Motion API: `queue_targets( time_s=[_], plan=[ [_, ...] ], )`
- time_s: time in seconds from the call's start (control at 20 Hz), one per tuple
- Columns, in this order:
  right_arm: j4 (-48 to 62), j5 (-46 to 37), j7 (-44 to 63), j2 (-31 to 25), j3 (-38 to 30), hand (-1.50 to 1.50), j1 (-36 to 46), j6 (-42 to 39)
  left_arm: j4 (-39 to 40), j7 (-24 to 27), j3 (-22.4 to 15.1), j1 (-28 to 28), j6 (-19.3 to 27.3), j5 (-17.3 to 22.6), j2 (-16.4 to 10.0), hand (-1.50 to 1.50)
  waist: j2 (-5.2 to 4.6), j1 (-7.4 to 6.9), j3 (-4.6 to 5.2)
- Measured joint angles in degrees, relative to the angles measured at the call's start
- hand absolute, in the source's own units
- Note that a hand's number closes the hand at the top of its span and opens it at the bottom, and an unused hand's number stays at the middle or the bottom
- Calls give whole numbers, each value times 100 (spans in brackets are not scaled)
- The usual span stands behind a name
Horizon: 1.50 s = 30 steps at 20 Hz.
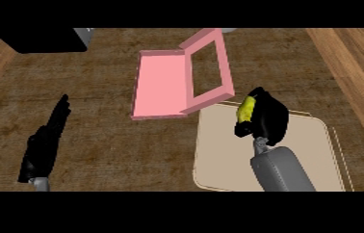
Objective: Pick the pear from the tray and place it in the cardboard box
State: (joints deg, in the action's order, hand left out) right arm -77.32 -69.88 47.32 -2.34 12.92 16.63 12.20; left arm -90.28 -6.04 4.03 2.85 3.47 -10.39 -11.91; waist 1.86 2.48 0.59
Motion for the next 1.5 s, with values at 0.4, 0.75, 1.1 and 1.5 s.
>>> queue_targets(
  time_s=[0.4,0.75,1.1,1.5],
  plan=[
    [-1964,-561,1421,174,1782,150,573,-109,-1,-16,-100,-156,-63,-19,51,0,-104,-205,-44],
    [-1805,-254,1939,169,2109,150,2092,-367,-11,4,-154,-219,-158,-40,57,0,-168,-351,-51],
    [-439,437,1869,178,1435,150,3349,-250,176,55,-213,-422,-89,-132,166,0,-210,-430,-52],
    [1617,1313,1495,193,791,150,4325,229,151,49,-277,-468,-127,-167,198,0,-252,-554,-53]
  ],
)
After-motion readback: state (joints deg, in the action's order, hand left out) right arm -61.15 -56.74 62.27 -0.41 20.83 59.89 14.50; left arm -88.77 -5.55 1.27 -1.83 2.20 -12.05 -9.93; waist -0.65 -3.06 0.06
